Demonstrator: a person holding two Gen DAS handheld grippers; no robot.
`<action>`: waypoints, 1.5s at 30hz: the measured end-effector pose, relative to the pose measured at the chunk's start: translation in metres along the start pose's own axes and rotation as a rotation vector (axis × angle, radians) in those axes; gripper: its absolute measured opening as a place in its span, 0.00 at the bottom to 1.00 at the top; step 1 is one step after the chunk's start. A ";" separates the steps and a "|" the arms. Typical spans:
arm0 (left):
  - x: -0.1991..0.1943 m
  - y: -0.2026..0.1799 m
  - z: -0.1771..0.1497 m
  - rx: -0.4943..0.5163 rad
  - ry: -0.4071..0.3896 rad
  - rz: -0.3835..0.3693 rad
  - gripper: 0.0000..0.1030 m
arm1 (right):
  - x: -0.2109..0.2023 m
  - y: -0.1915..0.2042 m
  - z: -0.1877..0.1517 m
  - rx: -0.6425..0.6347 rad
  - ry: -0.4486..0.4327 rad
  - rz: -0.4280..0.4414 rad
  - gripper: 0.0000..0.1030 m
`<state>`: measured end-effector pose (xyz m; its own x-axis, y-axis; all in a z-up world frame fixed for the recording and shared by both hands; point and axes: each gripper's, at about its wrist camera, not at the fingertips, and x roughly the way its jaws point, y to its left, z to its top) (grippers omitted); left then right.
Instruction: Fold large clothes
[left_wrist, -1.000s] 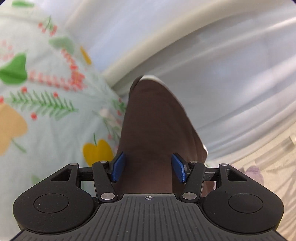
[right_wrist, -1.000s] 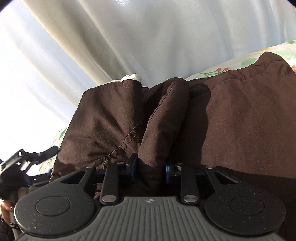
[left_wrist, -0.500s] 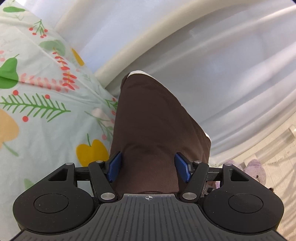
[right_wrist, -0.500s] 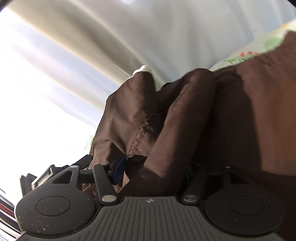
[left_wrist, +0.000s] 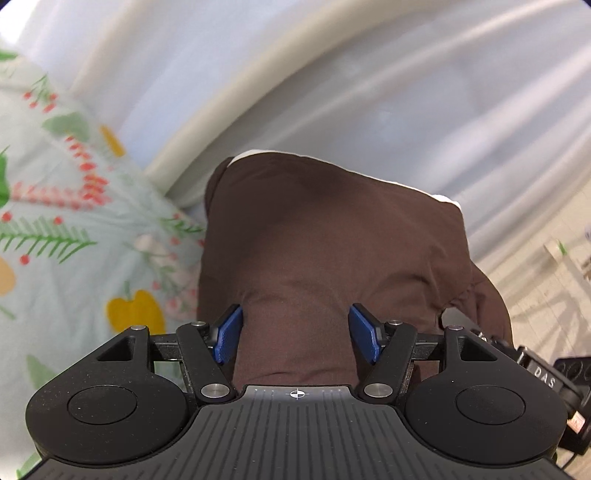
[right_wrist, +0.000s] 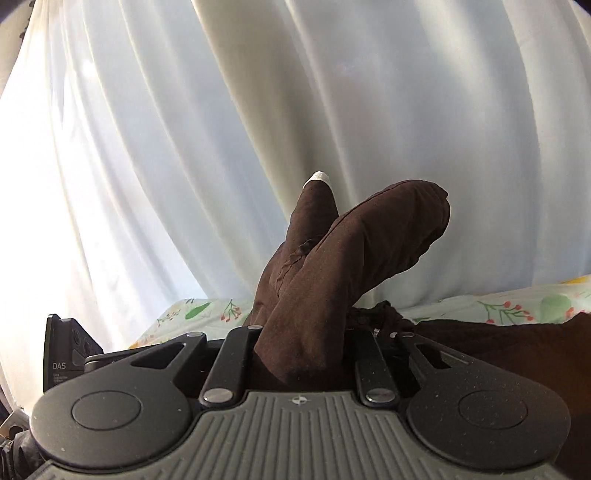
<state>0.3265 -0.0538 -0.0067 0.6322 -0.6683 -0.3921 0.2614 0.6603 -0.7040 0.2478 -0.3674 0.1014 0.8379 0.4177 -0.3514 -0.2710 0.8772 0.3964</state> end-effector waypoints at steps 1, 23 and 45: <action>0.002 -0.009 -0.001 0.025 0.006 -0.002 0.65 | -0.007 -0.005 0.001 -0.006 -0.012 -0.014 0.15; 0.109 -0.098 -0.073 0.526 0.098 0.029 0.79 | -0.079 -0.123 -0.043 0.092 0.046 -0.510 0.42; 0.147 -0.103 -0.034 0.399 0.007 0.177 0.85 | 0.034 -0.151 -0.084 0.210 -0.046 -0.461 0.17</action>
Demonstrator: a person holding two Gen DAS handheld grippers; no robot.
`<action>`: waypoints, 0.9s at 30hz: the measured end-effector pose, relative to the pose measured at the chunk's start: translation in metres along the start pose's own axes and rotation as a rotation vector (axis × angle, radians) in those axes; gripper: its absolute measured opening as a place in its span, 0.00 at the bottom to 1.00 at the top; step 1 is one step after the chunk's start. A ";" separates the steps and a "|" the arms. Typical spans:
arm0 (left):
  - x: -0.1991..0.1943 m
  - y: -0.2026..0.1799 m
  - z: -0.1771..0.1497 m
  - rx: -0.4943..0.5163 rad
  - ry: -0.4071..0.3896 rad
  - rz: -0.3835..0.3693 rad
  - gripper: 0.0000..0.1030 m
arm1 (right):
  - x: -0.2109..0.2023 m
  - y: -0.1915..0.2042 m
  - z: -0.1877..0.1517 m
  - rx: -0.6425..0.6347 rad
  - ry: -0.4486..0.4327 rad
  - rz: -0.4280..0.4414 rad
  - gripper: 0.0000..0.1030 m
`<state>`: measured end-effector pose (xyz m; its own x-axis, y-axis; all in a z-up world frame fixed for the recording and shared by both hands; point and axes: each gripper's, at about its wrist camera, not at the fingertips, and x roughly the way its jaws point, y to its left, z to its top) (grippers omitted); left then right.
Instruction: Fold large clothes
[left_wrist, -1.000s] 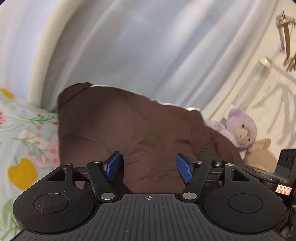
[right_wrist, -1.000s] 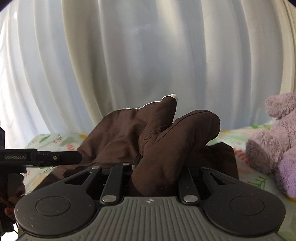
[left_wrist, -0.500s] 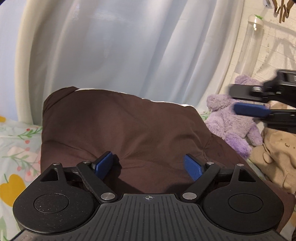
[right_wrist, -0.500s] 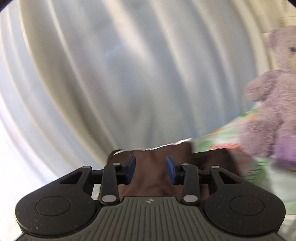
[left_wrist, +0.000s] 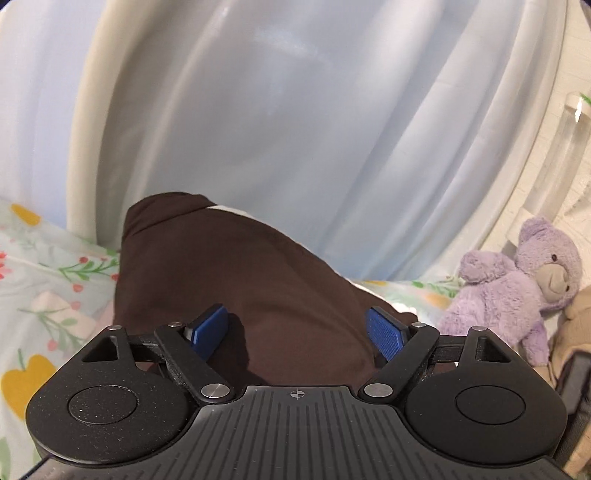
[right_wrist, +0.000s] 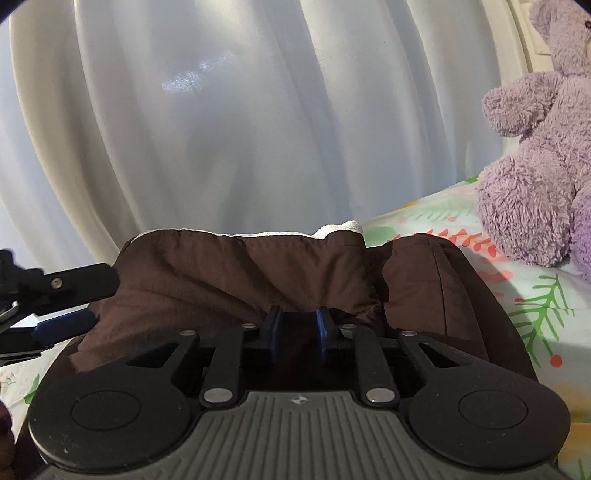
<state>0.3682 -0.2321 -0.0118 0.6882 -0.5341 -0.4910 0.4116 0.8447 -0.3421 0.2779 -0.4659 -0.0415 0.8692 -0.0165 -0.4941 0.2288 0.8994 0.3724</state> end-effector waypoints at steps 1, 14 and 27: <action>0.007 -0.003 0.001 0.012 0.013 0.009 0.85 | 0.000 -0.005 -0.001 0.023 -0.002 0.014 0.16; 0.041 -0.008 -0.027 0.131 0.024 0.078 0.92 | -0.009 -0.010 -0.008 0.076 -0.030 0.016 0.04; 0.032 -0.008 -0.030 0.153 0.006 0.071 0.93 | -0.039 0.006 -0.025 -0.081 -0.091 -0.085 0.08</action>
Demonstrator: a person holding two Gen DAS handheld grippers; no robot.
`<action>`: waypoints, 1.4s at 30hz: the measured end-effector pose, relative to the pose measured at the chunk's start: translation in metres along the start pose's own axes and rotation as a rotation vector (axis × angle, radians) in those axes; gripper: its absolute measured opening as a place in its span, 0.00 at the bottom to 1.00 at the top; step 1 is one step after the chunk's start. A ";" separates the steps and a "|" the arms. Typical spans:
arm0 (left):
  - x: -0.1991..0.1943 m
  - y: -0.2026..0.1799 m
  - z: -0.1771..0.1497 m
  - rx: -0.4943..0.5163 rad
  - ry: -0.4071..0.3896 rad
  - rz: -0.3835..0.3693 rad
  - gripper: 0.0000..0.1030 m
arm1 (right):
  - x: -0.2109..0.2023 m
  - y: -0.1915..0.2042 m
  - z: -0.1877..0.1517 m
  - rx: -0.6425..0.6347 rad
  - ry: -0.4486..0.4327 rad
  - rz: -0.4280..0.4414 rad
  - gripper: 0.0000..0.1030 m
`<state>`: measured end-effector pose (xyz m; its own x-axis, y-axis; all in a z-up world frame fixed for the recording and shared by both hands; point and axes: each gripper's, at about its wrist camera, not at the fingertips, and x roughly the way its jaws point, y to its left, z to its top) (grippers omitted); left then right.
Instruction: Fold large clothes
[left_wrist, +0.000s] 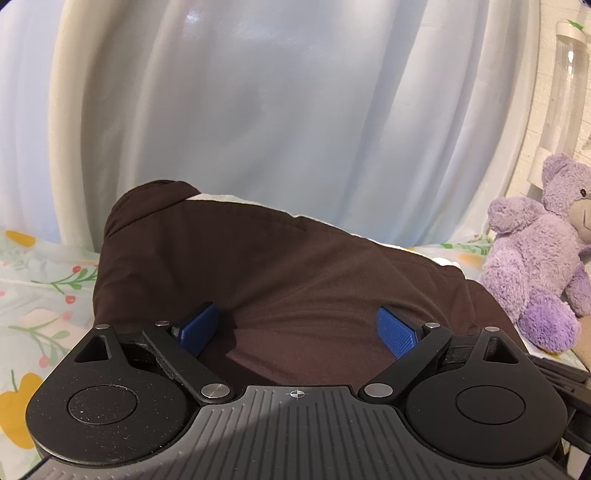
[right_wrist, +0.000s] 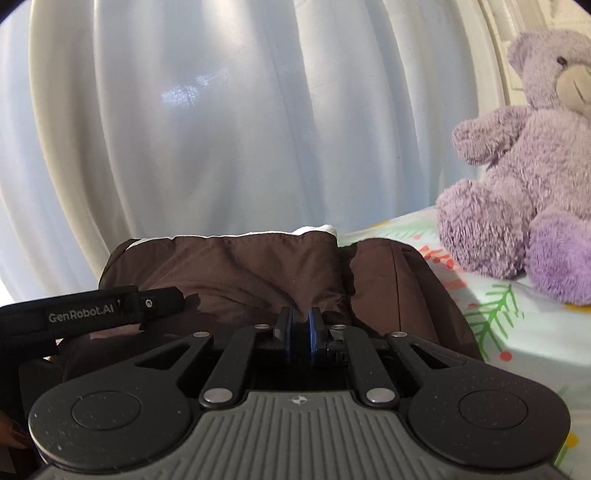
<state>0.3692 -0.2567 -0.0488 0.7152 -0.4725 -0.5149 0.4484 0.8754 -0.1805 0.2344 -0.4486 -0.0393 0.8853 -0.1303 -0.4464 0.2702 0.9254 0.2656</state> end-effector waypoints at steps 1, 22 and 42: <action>0.000 -0.001 -0.001 0.003 -0.003 0.002 0.93 | 0.002 -0.001 -0.004 0.001 -0.008 0.001 0.08; -0.116 0.131 -0.020 -0.395 0.085 -0.201 0.95 | -0.067 -0.090 0.016 0.173 0.185 0.061 0.75; -0.133 0.140 -0.026 -0.322 0.117 -0.123 0.84 | 0.009 -0.011 0.009 0.072 0.422 0.380 0.38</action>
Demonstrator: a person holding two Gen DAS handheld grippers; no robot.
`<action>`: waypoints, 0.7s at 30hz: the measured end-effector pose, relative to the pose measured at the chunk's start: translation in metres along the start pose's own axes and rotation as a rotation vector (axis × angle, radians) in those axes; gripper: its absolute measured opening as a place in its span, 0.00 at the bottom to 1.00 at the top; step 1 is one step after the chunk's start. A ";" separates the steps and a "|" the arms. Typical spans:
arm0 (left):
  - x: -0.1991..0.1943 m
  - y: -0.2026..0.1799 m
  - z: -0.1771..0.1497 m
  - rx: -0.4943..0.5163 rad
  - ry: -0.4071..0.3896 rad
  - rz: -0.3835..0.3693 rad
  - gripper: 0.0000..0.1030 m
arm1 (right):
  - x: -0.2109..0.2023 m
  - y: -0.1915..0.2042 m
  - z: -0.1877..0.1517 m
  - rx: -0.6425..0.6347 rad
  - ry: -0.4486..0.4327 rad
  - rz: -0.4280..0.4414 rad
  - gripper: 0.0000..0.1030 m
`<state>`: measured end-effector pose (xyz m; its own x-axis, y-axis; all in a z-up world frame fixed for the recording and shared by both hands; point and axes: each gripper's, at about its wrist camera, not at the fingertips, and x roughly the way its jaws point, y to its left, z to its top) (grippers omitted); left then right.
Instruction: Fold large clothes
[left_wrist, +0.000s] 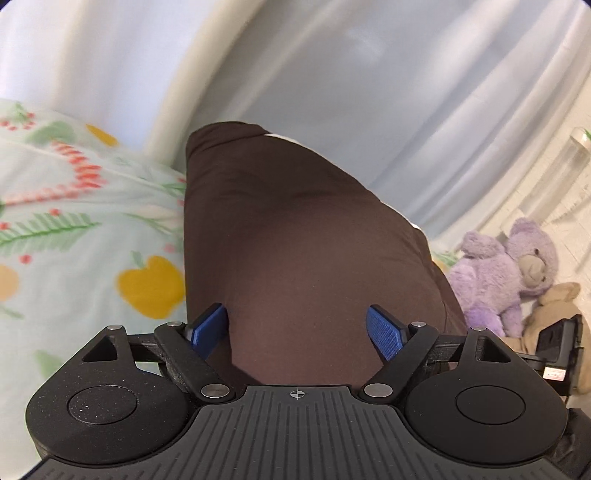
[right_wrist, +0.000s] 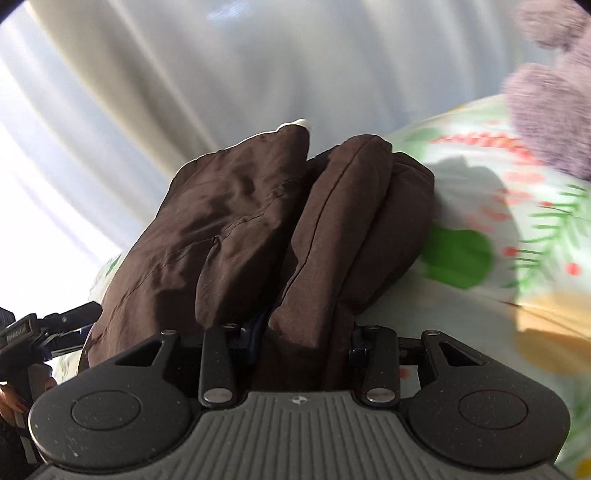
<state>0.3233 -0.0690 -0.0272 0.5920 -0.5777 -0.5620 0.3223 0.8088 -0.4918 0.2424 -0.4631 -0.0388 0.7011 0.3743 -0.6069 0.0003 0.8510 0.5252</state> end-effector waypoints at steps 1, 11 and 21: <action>-0.008 0.008 0.000 -0.015 -0.012 0.017 0.84 | 0.009 0.008 0.001 -0.016 0.011 0.017 0.38; -0.071 0.059 -0.010 -0.148 -0.116 0.145 0.84 | 0.064 0.072 -0.006 -0.082 0.070 0.085 0.56; -0.094 0.026 0.023 -0.097 -0.273 0.274 0.93 | -0.005 0.134 0.031 -0.116 -0.243 0.002 0.47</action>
<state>0.2927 0.0093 0.0280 0.8251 -0.2805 -0.4904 0.0612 0.9073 -0.4160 0.2615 -0.3623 0.0534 0.8516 0.2885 -0.4376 -0.0730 0.8920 0.4461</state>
